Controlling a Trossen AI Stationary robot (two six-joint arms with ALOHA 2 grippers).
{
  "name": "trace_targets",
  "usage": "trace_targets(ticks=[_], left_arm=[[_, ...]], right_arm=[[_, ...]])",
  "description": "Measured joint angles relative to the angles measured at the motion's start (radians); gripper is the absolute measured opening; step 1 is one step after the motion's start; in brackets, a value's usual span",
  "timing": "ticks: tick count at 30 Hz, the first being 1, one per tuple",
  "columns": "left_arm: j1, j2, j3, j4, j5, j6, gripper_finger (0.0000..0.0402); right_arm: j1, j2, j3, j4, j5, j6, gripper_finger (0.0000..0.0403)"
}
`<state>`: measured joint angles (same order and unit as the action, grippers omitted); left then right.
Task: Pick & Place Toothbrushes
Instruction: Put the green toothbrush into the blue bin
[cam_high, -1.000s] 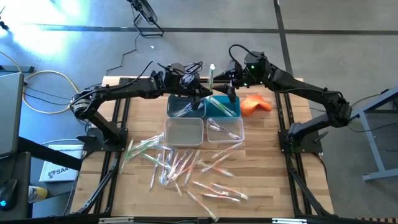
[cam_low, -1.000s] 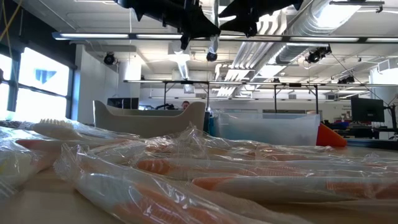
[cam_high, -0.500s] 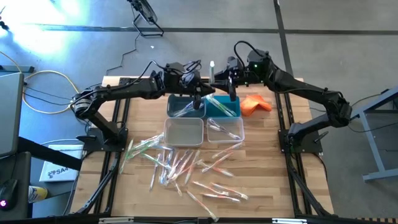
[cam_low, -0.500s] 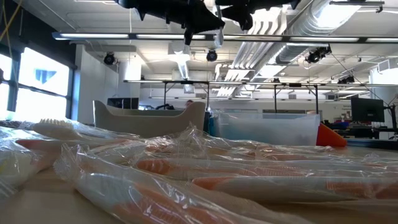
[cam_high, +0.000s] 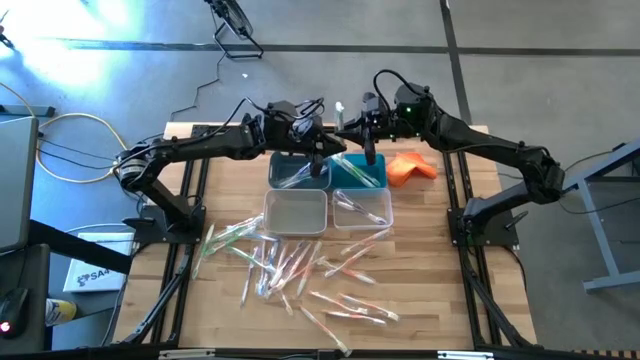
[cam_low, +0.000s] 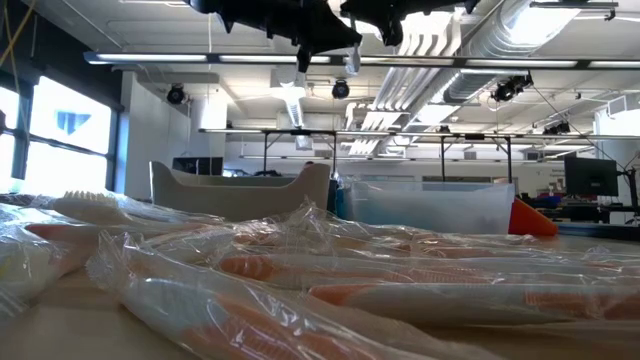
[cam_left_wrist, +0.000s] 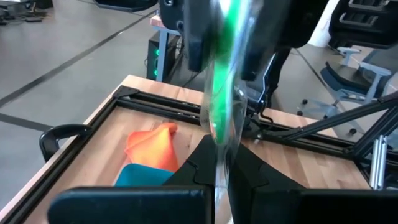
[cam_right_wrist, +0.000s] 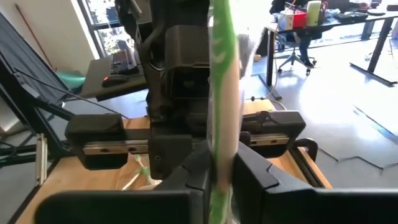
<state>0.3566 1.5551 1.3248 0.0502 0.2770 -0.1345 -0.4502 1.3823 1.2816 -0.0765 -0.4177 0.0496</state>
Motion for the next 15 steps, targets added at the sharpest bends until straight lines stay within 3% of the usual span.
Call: trace_targets(ticks=[9,15], left_arm=[[0.001,0.000,0.000,0.000,0.004,-0.001,0.0012],[0.002,0.000,0.000,-0.004,-0.051,-0.082,0.0064]], right_arm=[[0.001,0.000,0.000,0.000,-0.006,0.011,0.0025],[0.000,0.000,0.000,0.000,0.001,0.006,0.0023]])
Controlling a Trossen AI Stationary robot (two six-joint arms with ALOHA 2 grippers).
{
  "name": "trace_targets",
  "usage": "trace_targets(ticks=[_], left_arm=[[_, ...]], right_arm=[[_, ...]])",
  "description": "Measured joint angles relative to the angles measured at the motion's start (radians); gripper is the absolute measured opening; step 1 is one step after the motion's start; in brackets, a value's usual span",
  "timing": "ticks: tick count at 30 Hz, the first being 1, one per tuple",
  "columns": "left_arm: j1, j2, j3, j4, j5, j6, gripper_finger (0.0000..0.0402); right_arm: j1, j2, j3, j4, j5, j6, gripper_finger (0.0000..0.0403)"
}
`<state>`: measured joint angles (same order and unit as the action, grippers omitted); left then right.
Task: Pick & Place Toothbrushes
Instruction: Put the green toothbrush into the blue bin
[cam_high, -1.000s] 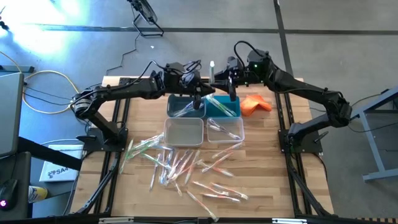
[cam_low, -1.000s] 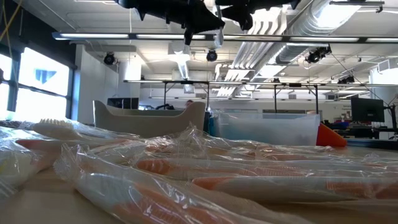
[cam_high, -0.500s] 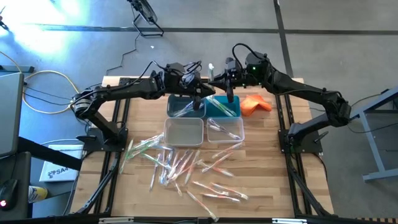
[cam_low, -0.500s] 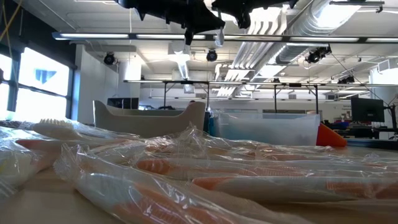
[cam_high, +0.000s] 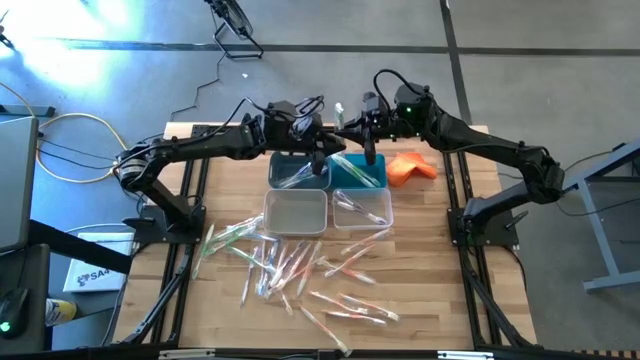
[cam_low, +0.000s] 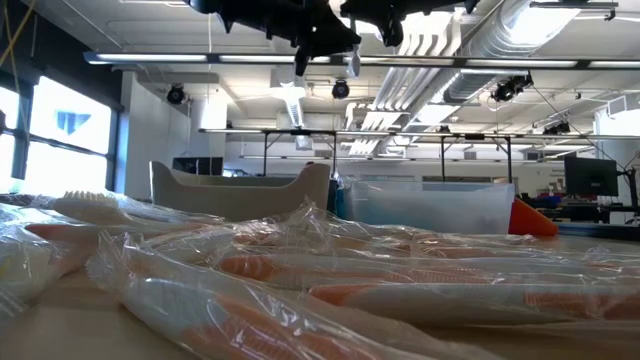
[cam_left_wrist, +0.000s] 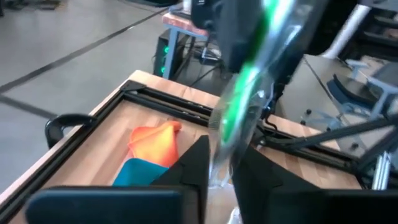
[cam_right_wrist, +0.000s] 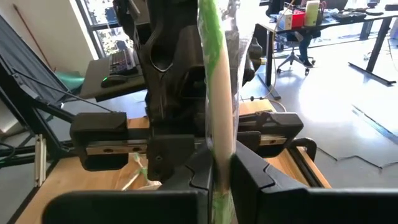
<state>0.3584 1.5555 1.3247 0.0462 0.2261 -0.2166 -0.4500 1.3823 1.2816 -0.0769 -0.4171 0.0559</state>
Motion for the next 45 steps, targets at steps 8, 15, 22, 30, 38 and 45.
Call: trace_targets(ticks=[8,15,22,30,38,45], left_arm=[[0.002,0.000,0.000,-0.049,-0.031,0.000,0.0161],[0.002,0.000,0.000,-0.050,-0.034,-0.001,0.0190],[0.002,0.000,0.000,-0.049,-0.037,0.001,0.0191],[0.002,0.000,0.000,-0.049,-0.038,0.010,0.0191],[0.003,0.000,0.000,-0.049,-0.040,0.010,0.0191],[0.003,0.000,0.000,-0.049,-0.060,0.010,0.0191]], right_arm=[[0.000,0.000,0.000,-0.003,-0.002,0.002,0.0023],[-0.004,0.000,0.000,-0.018,-0.008,0.003,0.0023],[-0.029,-0.006,0.000,-0.041,-0.008,0.003,0.0023],[-0.063,-0.006,0.000,-0.091,-0.008,0.000,0.0023],[-0.103,-0.006,0.000,-0.225,0.046,-0.006,0.0023],[-0.113,0.003,0.000,-0.347,0.151,-0.059,0.0023]])
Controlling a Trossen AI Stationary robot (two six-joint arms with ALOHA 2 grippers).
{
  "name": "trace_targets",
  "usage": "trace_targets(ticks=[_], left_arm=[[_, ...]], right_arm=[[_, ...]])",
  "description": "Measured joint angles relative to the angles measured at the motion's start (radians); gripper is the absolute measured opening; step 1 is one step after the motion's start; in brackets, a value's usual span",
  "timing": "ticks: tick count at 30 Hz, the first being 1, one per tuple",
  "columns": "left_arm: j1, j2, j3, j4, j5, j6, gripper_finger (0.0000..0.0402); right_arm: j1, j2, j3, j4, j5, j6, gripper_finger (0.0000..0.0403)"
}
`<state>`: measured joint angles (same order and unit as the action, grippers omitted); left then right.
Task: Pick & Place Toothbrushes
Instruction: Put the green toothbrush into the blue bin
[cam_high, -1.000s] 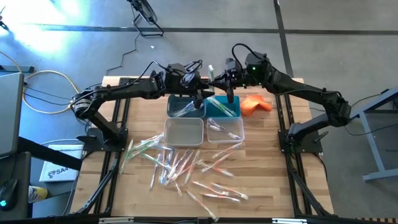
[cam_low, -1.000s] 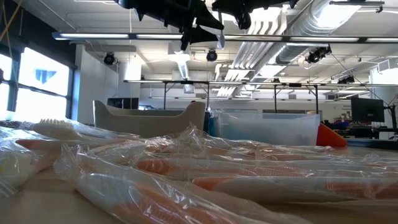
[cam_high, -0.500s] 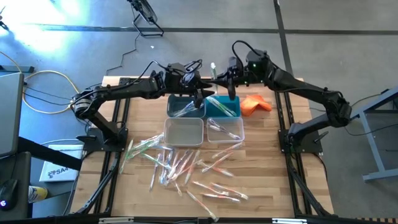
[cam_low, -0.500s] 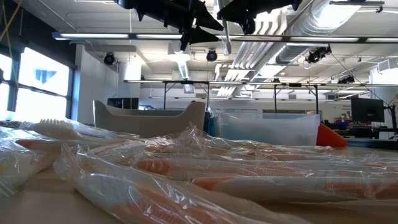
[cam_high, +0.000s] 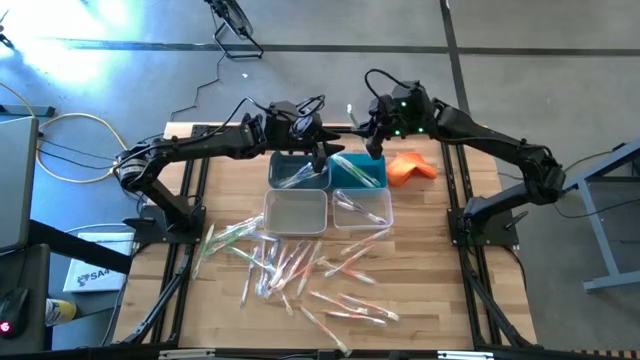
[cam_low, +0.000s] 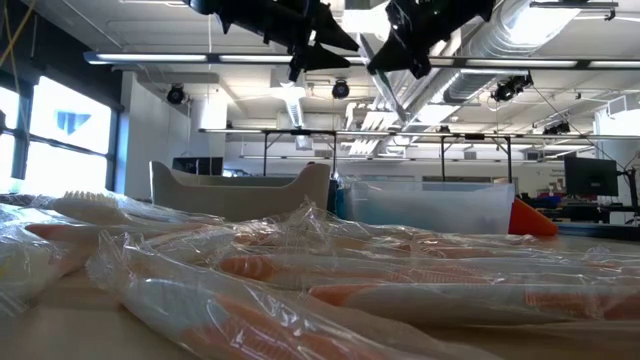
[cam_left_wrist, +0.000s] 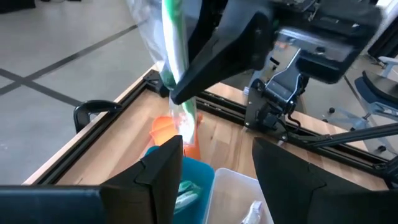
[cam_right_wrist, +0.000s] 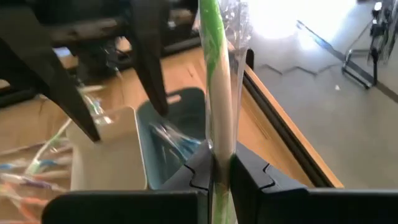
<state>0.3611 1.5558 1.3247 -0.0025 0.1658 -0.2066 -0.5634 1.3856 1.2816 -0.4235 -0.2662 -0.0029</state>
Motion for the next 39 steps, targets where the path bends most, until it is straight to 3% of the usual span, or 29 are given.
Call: trace_targets(ticks=[16,28,39], left_arm=[[0.004,-0.144,-0.001,-0.121,-0.005,0.046,0.0191],[0.006,-0.221,-0.001,-0.161,-0.056,0.075,0.0191],[0.006,-0.220,-0.001,-0.184,-0.056,0.075,0.0191]], right_arm=[[-0.013,0.207,-0.002,-0.067,-0.057,-0.006,0.0022],[-0.013,0.366,-0.002,-0.124,-0.018,-0.028,0.0022],[-0.013,0.408,-0.002,-0.170,0.031,-0.021,0.0023]])
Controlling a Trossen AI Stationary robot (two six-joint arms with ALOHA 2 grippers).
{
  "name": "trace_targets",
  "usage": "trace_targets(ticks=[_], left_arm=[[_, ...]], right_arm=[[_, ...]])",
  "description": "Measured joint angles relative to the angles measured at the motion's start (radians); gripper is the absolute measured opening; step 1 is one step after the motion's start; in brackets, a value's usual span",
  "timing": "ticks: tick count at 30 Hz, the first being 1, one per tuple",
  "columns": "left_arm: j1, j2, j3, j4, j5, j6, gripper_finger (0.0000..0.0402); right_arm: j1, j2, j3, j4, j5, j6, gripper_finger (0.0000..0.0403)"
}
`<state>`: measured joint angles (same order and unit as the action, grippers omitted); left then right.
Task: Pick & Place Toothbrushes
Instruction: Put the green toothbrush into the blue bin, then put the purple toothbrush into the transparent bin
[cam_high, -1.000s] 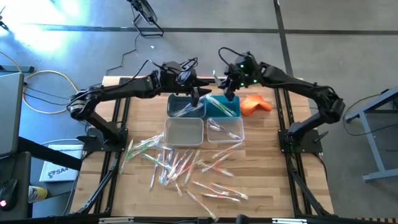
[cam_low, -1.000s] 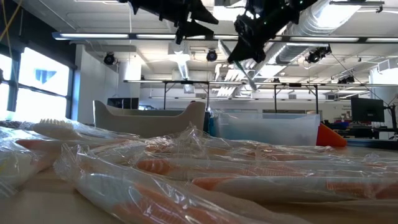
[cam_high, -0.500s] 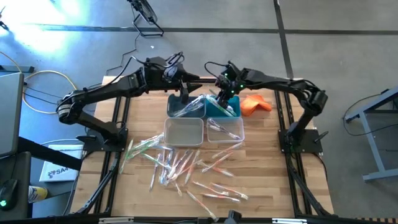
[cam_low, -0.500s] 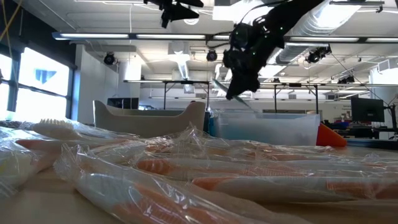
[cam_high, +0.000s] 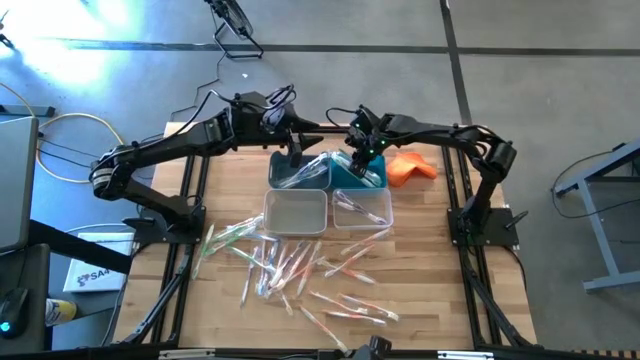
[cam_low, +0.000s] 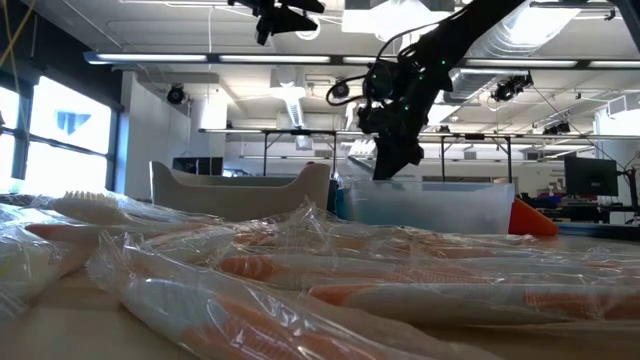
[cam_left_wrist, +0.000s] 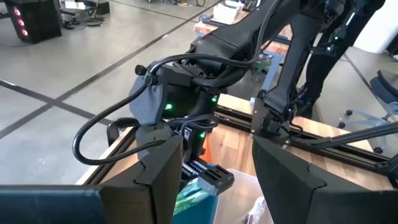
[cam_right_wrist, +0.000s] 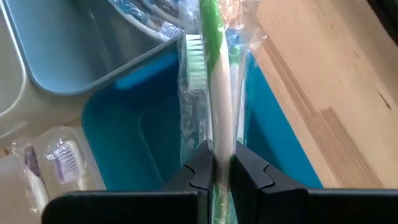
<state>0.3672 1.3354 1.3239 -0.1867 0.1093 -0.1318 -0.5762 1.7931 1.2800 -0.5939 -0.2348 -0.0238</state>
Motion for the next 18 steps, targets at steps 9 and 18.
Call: trace_targets(ticks=[9,18], left_arm=[[0.000,0.000,0.000,0.000,0.000,-0.001,0.0191],[0.000,0.000,0.000,-0.003,0.000,-0.003,0.0191]], right_arm=[[0.007,0.000,0.000,-0.002,0.048,0.001,0.0101],[0.005,-0.102,0.005,-0.004,-0.071,0.026,0.0164]])
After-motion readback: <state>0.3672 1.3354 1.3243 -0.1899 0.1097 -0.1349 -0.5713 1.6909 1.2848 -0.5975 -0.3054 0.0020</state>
